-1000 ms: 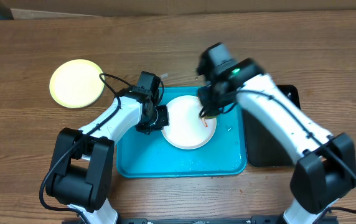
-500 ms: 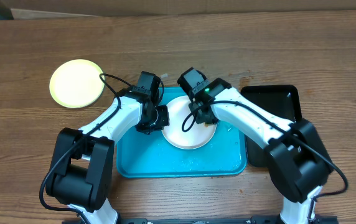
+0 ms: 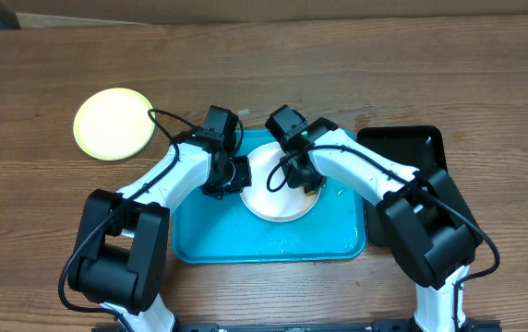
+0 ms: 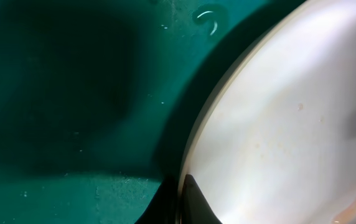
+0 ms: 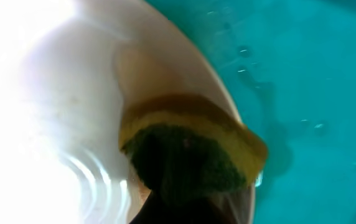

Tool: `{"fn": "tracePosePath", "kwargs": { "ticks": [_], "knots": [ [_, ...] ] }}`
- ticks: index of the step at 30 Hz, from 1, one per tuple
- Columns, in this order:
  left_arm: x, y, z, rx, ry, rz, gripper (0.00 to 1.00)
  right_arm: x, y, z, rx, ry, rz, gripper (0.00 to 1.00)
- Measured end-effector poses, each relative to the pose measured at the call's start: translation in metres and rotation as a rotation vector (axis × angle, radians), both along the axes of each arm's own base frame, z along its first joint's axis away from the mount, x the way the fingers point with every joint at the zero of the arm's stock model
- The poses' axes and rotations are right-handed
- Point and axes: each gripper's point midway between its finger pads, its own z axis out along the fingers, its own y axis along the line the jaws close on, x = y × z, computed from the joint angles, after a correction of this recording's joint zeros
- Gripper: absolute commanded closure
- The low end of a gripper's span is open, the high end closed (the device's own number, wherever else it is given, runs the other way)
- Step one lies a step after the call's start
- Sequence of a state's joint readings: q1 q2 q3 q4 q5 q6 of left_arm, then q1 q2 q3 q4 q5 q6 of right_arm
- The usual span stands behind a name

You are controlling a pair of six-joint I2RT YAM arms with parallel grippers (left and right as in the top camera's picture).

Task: Clean dirty plates on tray and stack at the side
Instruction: 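Scrub the white plate with the sponge in the right gripper, then return the sponge to the black tray, release, and raise the right arm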

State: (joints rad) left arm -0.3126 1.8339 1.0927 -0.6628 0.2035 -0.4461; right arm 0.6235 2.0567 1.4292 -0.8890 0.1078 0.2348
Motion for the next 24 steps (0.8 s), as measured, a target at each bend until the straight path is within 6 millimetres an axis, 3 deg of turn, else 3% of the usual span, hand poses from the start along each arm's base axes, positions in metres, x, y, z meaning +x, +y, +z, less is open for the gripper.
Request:
{"fn": "tracePosePath", "kwargs": {
  "ticks": [5,9,14,17,20,22,24],
  "knots": [
    [0.0,0.002,0.0,0.005,0.0,0.003,0.96,-0.012,0.029,0.002,0.186,0.096,0.053,0.96],
    [0.0,0.002,0.0,0.005,0.0,0.003,0.96,-0.026,0.066,0.005,0.394,0.19,0.108,0.96],
    [0.001,0.001,0.0,0.003,-0.002,0.002,0.96,-0.036,0.077,0.014,0.514,0.294,0.122,0.96],
    [0.0,0.001,0.0,0.001,-0.001,0.002,0.95,-0.017,0.066,0.031,0.551,0.294,0.08,0.96],
    [0.0,0.001,0.0,0.001,0.002,0.002,0.95,0.011,0.038,0.055,0.58,0.262,0.016,0.96],
    [0.0,0.001,0.0,0.001,0.002,0.002,0.93,0.023,0.009,0.07,0.573,0.242,-0.042,0.96],
    [0.0,0.001,0.0,0.002,0.003,0.002,0.9,0.029,-0.034,0.084,0.524,0.219,-0.133,0.96]
  ]
}}
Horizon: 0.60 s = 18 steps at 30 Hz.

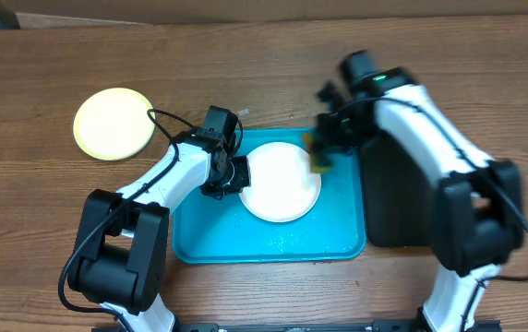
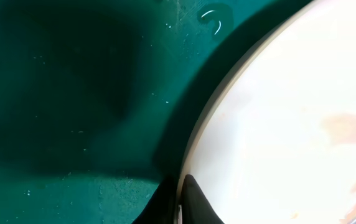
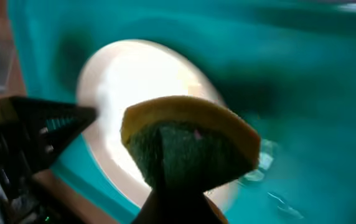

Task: Clean dirty plates on tray and stack at the side
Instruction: 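Return the sponge to the black tray, release, and raise the right arm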

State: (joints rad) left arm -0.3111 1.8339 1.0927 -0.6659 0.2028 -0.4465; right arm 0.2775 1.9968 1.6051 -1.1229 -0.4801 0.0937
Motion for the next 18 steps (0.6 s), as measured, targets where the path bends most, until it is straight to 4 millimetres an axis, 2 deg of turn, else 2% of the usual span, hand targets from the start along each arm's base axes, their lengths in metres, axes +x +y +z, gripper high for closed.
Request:
{"fn": "tracePosePath", "kwargs": {
  "ticks": [3,6,9,13,14,16,18],
  "knots": [
    [0.0,0.0,0.0,0.0,0.0,0.0,0.84,-0.003,-0.054,0.009,-0.115,0.027,-0.096,0.96],
    [0.0,0.0,0.0,0.0,0.0,0.001,0.79,-0.001,-0.104,0.005,-0.245,0.041,-0.18,0.96],
    [0.0,0.0,0.0,0.0,0.0,0.0,0.77,0.001,-0.144,-0.009,-0.369,0.039,-0.257,0.96],
    [0.0,0.0,0.0,0.0,-0.001,0.0,0.74,-0.005,-0.18,-0.041,-0.48,0.049,-0.329,0.95],
    [0.0,0.0,0.0,0.0,0.0,0.0,0.74,-0.006,-0.184,-0.049,-0.492,0.043,-0.339,0.88],
    [0.0,0.0,0.0,0.0,0.0,0.0,0.73,-0.005,-0.187,-0.064,-0.504,0.02,-0.351,0.61],
    [0.0,0.0,0.0,0.0,0.0,0.0,0.71,-0.009,-0.188,-0.075,-0.511,0.016,-0.353,0.52]
  ]
}}
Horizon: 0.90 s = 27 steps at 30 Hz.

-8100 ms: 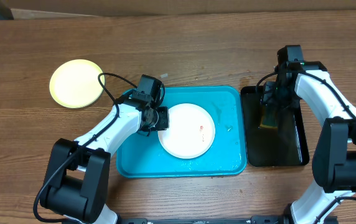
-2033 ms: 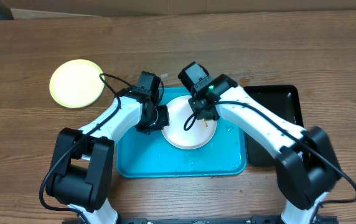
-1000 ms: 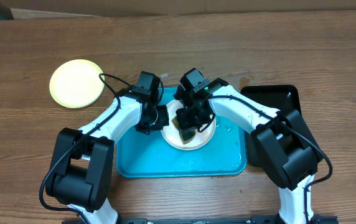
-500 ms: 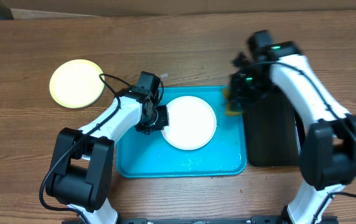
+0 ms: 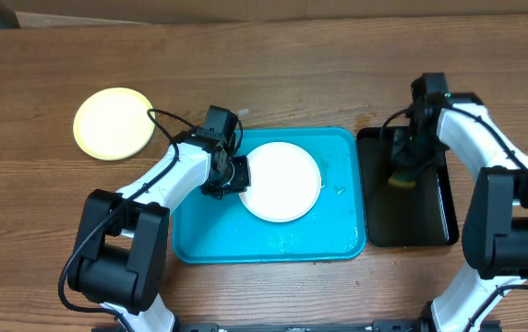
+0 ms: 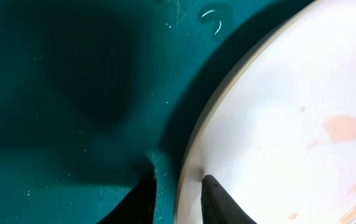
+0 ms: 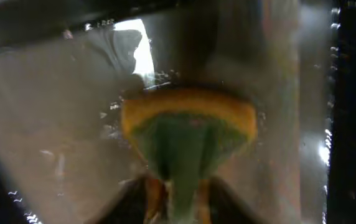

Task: Clean dirty plates on tray and stack at the side
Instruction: 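Return the sponge to the black tray, release, and raise the right arm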

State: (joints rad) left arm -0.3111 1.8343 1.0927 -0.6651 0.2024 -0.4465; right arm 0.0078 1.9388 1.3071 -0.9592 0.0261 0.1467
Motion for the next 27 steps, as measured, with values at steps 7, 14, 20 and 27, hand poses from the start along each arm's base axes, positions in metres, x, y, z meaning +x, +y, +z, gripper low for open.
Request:
{"fn": "tracePosePath", "kwargs": {
  "ticks": [7,14,20,27],
  "knots": [
    [0.001,0.0,0.0,-0.001,-0.004,0.0,0.66,-0.002,-0.001,-0.003,-0.005,0.001,-0.007,0.39],
    [0.001,0.0,0.0,-0.001,-0.004,0.0,0.63,0.041,-0.017,0.048,0.029,-0.111,-0.065,0.19],
    [0.001,0.0,0.0,-0.002,-0.005,0.0,0.65,0.056,-0.064,0.066,0.084,-0.187,-0.211,0.0],
    [-0.001,-0.002,-0.003,-0.006,0.015,-0.003,0.96,0.048,-0.085,0.066,0.135,-0.181,-0.284,0.0]
  ]
}}
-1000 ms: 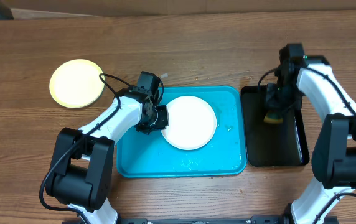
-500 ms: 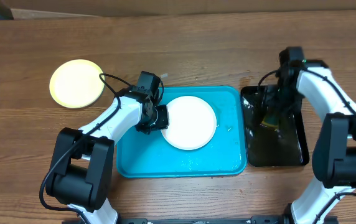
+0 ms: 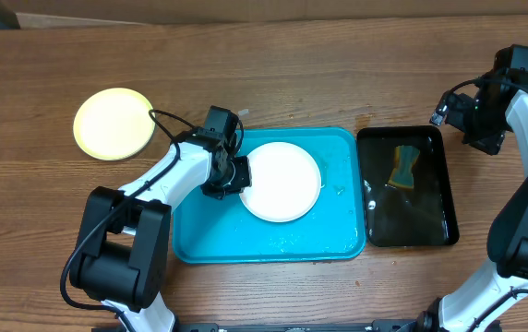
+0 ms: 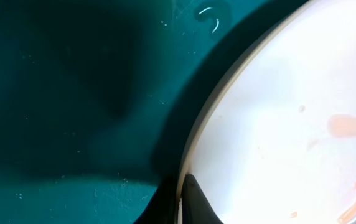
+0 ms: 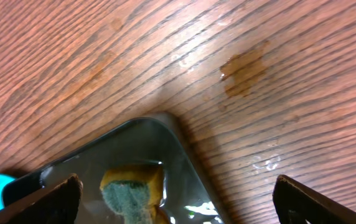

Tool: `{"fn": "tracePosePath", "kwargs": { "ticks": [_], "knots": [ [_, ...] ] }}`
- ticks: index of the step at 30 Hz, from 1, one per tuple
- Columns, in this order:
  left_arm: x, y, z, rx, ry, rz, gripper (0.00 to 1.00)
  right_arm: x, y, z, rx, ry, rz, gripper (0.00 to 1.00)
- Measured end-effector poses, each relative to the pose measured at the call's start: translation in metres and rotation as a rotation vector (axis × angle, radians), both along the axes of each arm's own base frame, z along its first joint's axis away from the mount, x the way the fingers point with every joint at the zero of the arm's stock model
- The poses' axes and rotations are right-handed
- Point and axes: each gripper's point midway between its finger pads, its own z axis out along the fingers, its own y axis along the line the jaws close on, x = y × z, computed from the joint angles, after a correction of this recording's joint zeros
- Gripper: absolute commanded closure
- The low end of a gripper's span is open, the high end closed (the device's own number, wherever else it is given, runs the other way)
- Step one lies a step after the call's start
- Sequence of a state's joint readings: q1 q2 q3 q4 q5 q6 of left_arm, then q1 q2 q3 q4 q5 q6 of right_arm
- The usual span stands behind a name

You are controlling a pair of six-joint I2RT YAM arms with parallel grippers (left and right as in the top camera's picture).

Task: Clean dirty plates on tray and stack at the side
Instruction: 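Return the sponge to the black tray, release, and raise the right arm, then lift the white plate rim with the left gripper and swing it right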

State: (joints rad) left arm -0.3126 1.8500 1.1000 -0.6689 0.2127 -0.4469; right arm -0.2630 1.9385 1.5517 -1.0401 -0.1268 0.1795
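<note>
A white plate [image 3: 282,181] lies in the blue tray [image 3: 199,235]. My left gripper [image 3: 237,175] is shut on the plate's left rim; in the left wrist view its fingertips [image 4: 187,202] pinch the rim of the plate [image 4: 277,124], which bears a faint orange smear [image 4: 352,124]. A yellow-and-green sponge [image 3: 402,164] lies in the water of the black tray [image 3: 435,231]. My right gripper [image 3: 472,118] hangs open past that tray's far right corner, with the sponge [image 5: 131,186] below it, and holds nothing [image 5: 178,199].
A yellow plate [image 3: 114,123] sits on the wooden table at the far left, outside the blue tray. A wet spot [image 5: 243,71] marks the wood beyond the black tray's corner [image 5: 165,121].
My right gripper has let go of the sponge, which now lies in the black tray, and has moved up to the far right. My left fingers, then parted about the rim, are shut on it.
First my right gripper held the sponge on the white plate while the left pinched the rim. Then the sponge was at the blue tray's right side, then down in the black tray's water. Now it lies there free, and the left gripper holds the rim.
</note>
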Motion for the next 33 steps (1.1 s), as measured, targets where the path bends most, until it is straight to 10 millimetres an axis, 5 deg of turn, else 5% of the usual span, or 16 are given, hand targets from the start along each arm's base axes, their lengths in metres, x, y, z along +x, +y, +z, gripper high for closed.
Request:
{"fn": "tracePosePath", "kwargs": {
  "ticks": [8,22,28,33],
  "knots": [
    [-0.002,0.009,0.019,0.076,0.072,-0.018,0.96,0.018,-0.009,0.008,0.082,-0.098,-0.069,0.0],
    [0.062,0.002,0.101,0.102,-0.132,-0.04,0.96,-0.028,-0.123,0.01,0.149,-0.122,-0.397,0.0],
    [0.091,-0.03,0.14,0.052,-0.287,-0.077,0.96,-0.033,-0.133,0.01,0.148,-0.124,-0.423,0.0],
    [0.091,-0.084,0.154,0.026,-0.401,-0.176,0.96,-0.033,-0.132,0.011,0.151,-0.126,-0.422,0.0]
  ]
}}
